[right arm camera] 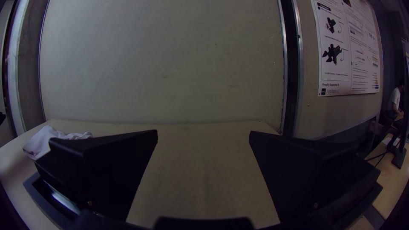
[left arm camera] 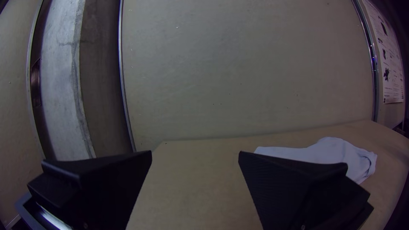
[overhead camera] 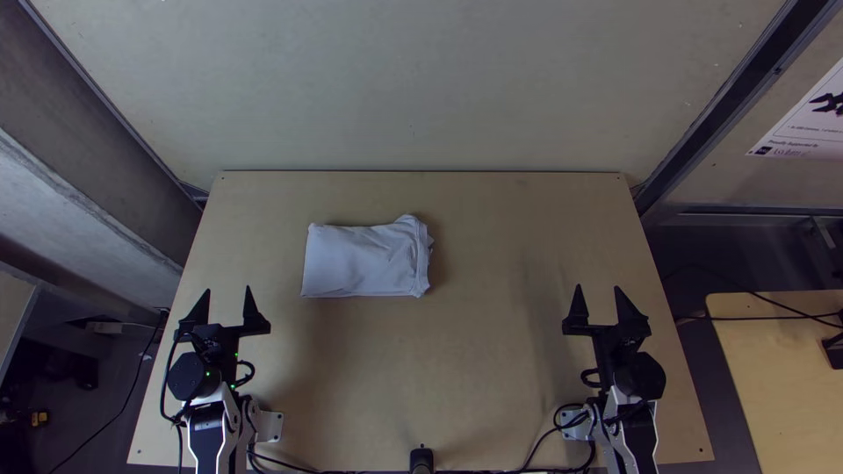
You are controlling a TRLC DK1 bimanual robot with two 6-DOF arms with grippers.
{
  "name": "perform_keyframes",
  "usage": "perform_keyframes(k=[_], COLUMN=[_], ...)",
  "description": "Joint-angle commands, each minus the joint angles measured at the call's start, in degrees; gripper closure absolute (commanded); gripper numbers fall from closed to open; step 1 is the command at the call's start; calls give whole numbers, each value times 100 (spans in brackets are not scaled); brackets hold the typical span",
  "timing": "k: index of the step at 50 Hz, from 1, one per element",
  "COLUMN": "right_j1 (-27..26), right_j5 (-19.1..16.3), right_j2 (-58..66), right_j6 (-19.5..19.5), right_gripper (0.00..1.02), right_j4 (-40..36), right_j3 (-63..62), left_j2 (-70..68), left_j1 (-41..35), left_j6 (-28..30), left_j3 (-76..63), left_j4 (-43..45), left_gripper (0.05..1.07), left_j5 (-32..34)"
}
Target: Fold the t-shirt
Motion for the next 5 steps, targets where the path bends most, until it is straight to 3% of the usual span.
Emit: perform_keyframes(k=[1,5], right_j1=[-14,-14], right_j5=[46,46], right_j2=[-21,-21], right_j6=[-68,-68], right_gripper=[4,4], right_j4=[-77,-77], right_j3=[-62,-62], left_j2=[-58,-58], left_j1=[32,32], left_j6=[75,75], left_j3=[-261,-261], left_j4=[-111,-111], left_gripper=[10,10], left_j5=[28,28])
